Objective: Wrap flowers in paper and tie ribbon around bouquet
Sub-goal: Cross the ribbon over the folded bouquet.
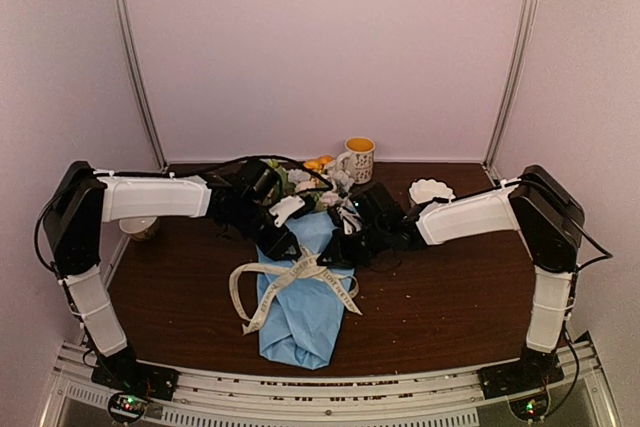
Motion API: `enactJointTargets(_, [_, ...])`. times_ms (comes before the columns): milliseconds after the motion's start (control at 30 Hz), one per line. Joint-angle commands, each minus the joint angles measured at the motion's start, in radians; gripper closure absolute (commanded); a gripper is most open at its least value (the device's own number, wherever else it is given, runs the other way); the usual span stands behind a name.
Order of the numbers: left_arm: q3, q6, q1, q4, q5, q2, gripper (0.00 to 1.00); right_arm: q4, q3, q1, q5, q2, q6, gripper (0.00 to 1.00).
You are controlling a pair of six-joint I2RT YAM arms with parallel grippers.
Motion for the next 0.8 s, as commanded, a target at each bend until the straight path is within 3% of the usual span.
enactJointTargets(0, [0.034, 0.024, 0.005, 0.009, -0.016, 0.018, 0.77, -0.004, 0.028, -0.004, 0.015, 0.006, -0.001, 1.0])
enactJointTargets(100, [0.011, 0.014, 0.005, 0.042, -0.04, -0.001, 1.0, -0.011, 0.034, -0.01, 0.014, 0.001, -0.007, 1.0])
enactJointTargets(333, [-0.097, -0.071, 0.009, 0.115, -0.172, -0.087, 1.0, -0.023, 0.033, -0.042, 0.021, -0.008, -0.018, 1.0])
enactJointTargets(767, [-0.479, -0.336, 0.009, 0.239, -0.262, -0.509, 1.0, -0.114, 0.068, -0.094, 0.084, 0.074, -0.047, 1.0])
